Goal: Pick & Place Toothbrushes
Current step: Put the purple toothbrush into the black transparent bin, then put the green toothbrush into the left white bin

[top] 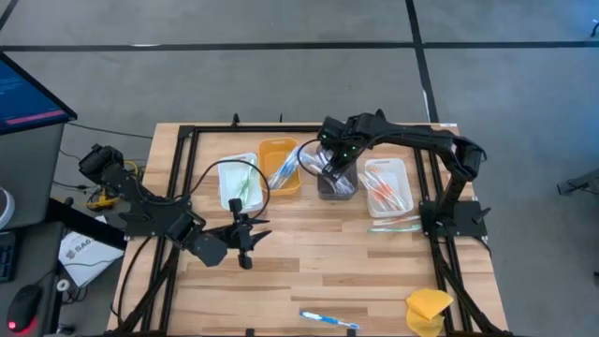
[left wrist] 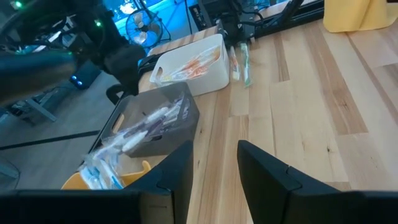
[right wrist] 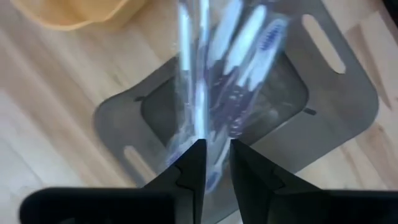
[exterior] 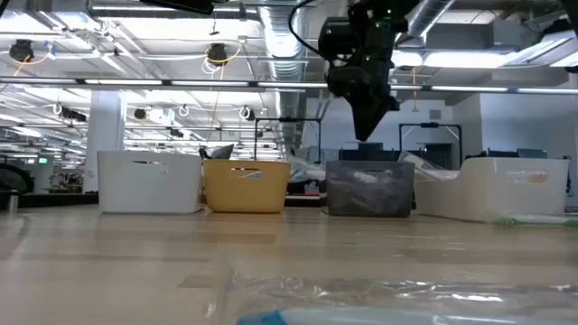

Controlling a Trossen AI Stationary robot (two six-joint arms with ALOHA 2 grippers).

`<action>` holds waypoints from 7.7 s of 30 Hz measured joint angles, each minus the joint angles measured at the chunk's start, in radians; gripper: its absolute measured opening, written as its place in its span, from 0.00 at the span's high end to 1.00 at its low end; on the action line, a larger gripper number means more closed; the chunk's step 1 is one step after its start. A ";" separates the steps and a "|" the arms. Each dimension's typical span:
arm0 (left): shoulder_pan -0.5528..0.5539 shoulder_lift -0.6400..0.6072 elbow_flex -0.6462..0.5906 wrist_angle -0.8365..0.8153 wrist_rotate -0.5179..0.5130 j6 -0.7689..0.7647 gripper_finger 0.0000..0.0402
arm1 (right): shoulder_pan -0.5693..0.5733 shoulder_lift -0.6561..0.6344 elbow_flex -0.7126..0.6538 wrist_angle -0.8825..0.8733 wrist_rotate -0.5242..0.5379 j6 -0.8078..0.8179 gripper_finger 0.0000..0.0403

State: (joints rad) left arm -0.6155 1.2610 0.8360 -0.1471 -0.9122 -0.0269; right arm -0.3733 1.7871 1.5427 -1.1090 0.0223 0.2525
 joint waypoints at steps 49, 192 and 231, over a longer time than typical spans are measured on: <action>0.017 0.000 0.000 0.080 0.000 0.000 0.71 | 0.733 -0.439 -0.589 0.089 0.133 0.320 0.84; 0.084 0.066 -0.001 0.188 0.264 -0.115 0.71 | 0.807 -0.143 -0.315 1.050 0.324 -0.619 0.98; 0.177 0.122 0.000 0.384 0.554 0.048 0.71 | 0.783 -0.143 -0.315 1.253 0.315 -0.654 1.00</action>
State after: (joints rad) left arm -0.4390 1.3834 0.8356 0.2374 -0.3580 0.0216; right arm 0.4096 1.6436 1.2274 0.1436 0.3370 -0.4016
